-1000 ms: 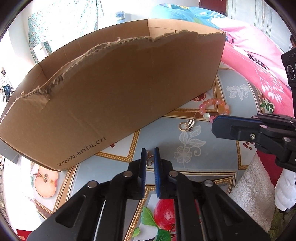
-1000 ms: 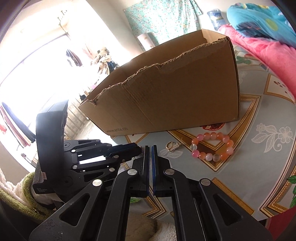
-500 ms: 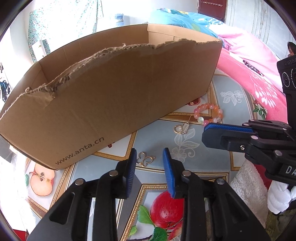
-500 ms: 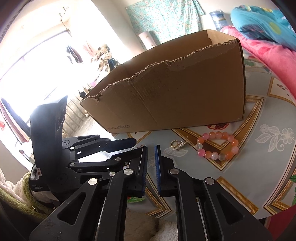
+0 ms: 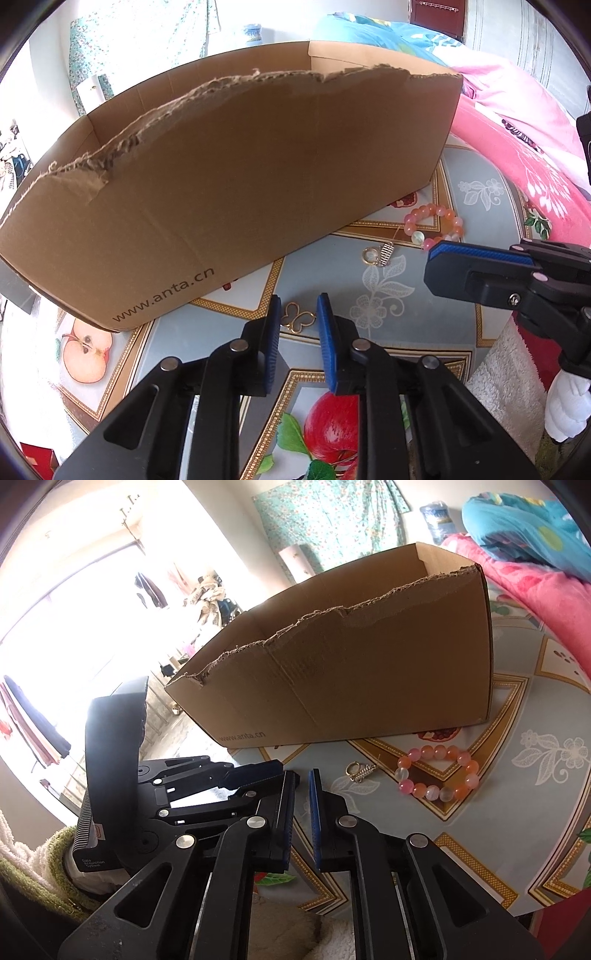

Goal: Organize jewelry

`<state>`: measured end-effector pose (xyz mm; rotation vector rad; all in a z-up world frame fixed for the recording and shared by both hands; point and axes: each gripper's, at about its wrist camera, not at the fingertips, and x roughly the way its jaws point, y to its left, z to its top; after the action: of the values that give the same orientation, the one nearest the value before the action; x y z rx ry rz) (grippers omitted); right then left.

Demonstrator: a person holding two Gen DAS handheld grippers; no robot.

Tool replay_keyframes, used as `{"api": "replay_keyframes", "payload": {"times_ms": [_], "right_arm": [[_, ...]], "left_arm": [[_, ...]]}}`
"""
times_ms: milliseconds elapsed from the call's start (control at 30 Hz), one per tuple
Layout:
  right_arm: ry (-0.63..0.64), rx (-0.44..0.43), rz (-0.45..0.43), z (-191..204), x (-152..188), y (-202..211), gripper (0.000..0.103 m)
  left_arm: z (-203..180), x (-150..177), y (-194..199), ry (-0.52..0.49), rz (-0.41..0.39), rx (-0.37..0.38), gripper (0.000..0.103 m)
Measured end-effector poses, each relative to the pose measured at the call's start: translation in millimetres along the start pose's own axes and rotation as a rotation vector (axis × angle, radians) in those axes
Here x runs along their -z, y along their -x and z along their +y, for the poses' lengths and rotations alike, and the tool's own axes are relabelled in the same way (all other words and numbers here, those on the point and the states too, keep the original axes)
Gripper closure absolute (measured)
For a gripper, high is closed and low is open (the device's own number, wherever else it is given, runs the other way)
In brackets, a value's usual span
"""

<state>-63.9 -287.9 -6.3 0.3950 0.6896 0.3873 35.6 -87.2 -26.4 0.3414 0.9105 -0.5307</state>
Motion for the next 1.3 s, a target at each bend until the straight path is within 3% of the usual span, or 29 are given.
{"api": "replay_keyframes", "payload": {"times_ms": [200,267,400,667,767,1033,1300], "right_arm": [[0.001,0.007,-0.005,0,3,6,0.094],[-0.001,0.009,-0.007,1,3,6,0.094],[0.004,0.016,-0.007,5,5,7,0.094],[0.017,0.045,0.002,11,7,6,0.088],[0.024,0.07,0.004,12,9,7,0.084],[0.088,0.115,0.038,19,14,-4,0.078],[0.328,0.099,0.099,34,9,-39,0.078]], "left_arm": [[-2,-1,-1,-0.001,0.0,0.005,0.085],[-2,-1,-1,-0.006,-0.001,-0.004,0.098],[5,0,1,0.02,0.004,0.021,0.098],[17,10,4,0.134,0.023,0.243,0.098],[20,13,8,0.148,0.013,0.288,0.098],[42,16,20,0.145,-0.045,0.223,0.098],[56,19,20,0.154,-0.062,0.213,0.098]]}}
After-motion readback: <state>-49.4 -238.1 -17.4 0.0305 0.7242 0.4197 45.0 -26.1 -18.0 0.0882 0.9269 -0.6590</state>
